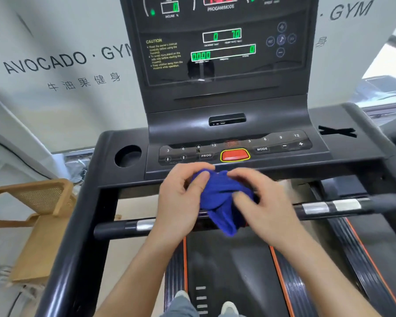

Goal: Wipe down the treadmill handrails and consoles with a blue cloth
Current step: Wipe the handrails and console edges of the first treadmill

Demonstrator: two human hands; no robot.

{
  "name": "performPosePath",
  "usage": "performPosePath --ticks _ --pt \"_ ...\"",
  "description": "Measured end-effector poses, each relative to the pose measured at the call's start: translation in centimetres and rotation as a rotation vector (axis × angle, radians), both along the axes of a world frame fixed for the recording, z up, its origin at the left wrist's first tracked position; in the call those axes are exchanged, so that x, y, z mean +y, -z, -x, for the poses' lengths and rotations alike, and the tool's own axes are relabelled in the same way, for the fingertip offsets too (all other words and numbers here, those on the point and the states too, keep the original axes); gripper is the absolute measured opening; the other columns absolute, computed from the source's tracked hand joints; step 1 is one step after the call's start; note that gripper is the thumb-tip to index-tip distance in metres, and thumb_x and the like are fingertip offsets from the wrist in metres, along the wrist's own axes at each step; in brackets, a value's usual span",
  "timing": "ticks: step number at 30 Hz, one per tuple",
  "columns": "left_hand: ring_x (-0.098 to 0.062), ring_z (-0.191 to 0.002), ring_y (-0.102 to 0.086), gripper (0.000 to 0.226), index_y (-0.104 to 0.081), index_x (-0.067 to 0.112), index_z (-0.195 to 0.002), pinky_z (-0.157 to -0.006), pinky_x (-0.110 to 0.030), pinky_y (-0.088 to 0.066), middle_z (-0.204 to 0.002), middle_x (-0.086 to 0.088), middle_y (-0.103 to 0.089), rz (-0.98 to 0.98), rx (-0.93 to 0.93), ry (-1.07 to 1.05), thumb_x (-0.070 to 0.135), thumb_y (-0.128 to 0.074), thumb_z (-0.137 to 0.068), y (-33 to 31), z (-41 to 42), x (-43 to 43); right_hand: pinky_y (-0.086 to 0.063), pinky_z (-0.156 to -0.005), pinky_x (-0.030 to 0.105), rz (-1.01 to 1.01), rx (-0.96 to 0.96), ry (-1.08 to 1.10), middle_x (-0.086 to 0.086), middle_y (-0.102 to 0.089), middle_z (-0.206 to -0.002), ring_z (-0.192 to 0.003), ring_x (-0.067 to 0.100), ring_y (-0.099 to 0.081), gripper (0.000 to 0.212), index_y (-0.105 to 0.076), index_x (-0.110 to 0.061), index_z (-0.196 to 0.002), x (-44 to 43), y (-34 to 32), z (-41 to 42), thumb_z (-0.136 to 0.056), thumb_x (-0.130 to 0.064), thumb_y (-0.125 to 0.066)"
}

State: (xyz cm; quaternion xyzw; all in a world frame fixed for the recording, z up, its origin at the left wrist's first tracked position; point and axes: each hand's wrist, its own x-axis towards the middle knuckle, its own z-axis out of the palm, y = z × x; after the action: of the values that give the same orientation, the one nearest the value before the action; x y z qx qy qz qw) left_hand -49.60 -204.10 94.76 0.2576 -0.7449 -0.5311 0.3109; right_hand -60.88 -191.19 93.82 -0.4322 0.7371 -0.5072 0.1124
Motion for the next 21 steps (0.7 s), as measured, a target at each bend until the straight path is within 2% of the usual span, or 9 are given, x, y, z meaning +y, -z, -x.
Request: performPosePath --ticks 2,3,4,6,9,11,14,18,21 --pt "-0.006 -0.100 -0.056 0.026 -0.069 0.031 -0.100 -0.094 -0.036 -0.046 -0.105 0.009 -0.061 0.205 -0.302 -0.062 0.011 -0.057 -0.088 2.9 -0.1 -1.4 -0.044 -0.087 0.032 -0.398 0.309 -0.083 -0.013 -0.062 -0.105 -0.105 0.013 -0.056 0.025 -0.059 -0.028 -0.106 -0.2 3.4 -1.0 -0.085 -0.035 -0.049" --pt "-0.008 -0.108 -0.050 0.030 -0.067 0.030 -0.109 -0.098 -0.037 -0.042 -0.114 0.008 -0.057 0.349 -0.490 -0.028 0.011 -0.056 -0.089 4.5 -0.2 -1.9 -0.041 -0.094 0.036 -0.544 0.406 -0.075 -0.012 -0.062 -0.111 -0.113 0.016 -0.055 0.032 -0.059 -0.027 -0.113 -0.2 5.4 -1.8 -0.088 -0.041 -0.046" --pt "-0.012 -0.118 -0.045 0.034 -0.063 0.030 -0.121 -0.103 -0.038 -0.038 -0.126 0.005 -0.052 0.487 -0.640 0.051 0.016 -0.053 -0.091 6.0 -0.2 -1.9 -0.035 -0.101 0.039 -0.634 0.455 -0.058 -0.010 -0.063 -0.117 -0.118 0.018 -0.055 0.039 -0.060 -0.025 -0.120 -0.1 7.3 -2.5 -0.089 -0.043 -0.043" --pt "-0.017 -0.133 -0.035 0.042 -0.047 0.027 -0.139 -0.111 -0.040 -0.030 -0.146 0.002 -0.041 0.645 -0.812 0.242 0.027 -0.039 -0.098 8.2 -0.1 -0.9 -0.026 -0.104 0.041 -0.623 0.501 0.006 -0.007 -0.067 -0.118 -0.120 0.019 -0.057 0.043 -0.065 -0.020 -0.121 0.4 9.7 -3.2 -0.088 -0.039 -0.044" --pt "-0.018 -0.124 -0.049 0.049 -0.040 0.019 -0.143 -0.106 -0.037 -0.036 -0.140 0.001 -0.049 0.730 -0.829 0.279 0.034 -0.021 -0.100 9.0 0.7 1.4 -0.032 -0.102 0.041 -0.515 0.574 0.092 -0.004 -0.067 -0.122 -0.126 0.022 -0.053 0.040 -0.068 -0.018 -0.117 1.7 10.7 -2.8 -0.077 -0.022 -0.065" --pt "-0.020 -0.111 -0.056 0.051 -0.051 0.019 -0.132 -0.097 -0.036 -0.044 -0.126 0.001 -0.058 0.815 -0.780 0.253 0.035 -0.020 -0.095 9.2 1.9 2.8 -0.041 -0.098 0.035 -0.439 0.553 0.150 -0.003 -0.066 -0.123 -0.125 0.020 -0.049 0.042 -0.069 -0.017 -0.116 3.1 10.7 -2.3 -0.076 -0.020 -0.060" --pt "-0.019 -0.109 -0.056 0.040 -0.059 0.019 -0.120 -0.096 -0.036 -0.046 -0.119 0.001 -0.060 0.873 -0.670 0.294 0.033 -0.031 -0.096 10.2 3.6 4.4 -0.038 -0.093 0.025 -0.307 0.491 0.217 0.000 -0.067 -0.119 -0.112 0.016 -0.047 0.039 -0.071 -0.012 -0.112 5.0 11.0 -1.2 -0.085 -0.024 -0.046" --pt "-0.017 -0.116 -0.056 0.042 -0.058 0.021 -0.130 -0.098 -0.032 -0.048 -0.129 0.003 -0.059 0.937 -0.632 0.306 0.034 -0.035 -0.097 10.8 1.7 3.3 -0.041 -0.077 0.015 -0.193 0.394 0.249 0.000 -0.062 -0.098 -0.087 0.011 -0.052 0.018 -0.069 -0.010 -0.096 4.7 11.9 -2.4 -0.082 -0.014 -0.058" --pt "-0.020 -0.109 -0.061 0.044 -0.061 0.020 -0.128 -0.090 -0.036 -0.054 -0.126 0.000 -0.063 0.895 -0.617 0.228 0.036 -0.034 -0.097 10.7 -0.9 1.7 -0.048 -0.064 0.025 -0.158 0.291 0.178 -0.002 -0.056 -0.086 -0.072 0.013 -0.054 0.014 -0.064 -0.011 -0.093 2.7 12.1 -4.3 -0.084 -0.014 -0.054"
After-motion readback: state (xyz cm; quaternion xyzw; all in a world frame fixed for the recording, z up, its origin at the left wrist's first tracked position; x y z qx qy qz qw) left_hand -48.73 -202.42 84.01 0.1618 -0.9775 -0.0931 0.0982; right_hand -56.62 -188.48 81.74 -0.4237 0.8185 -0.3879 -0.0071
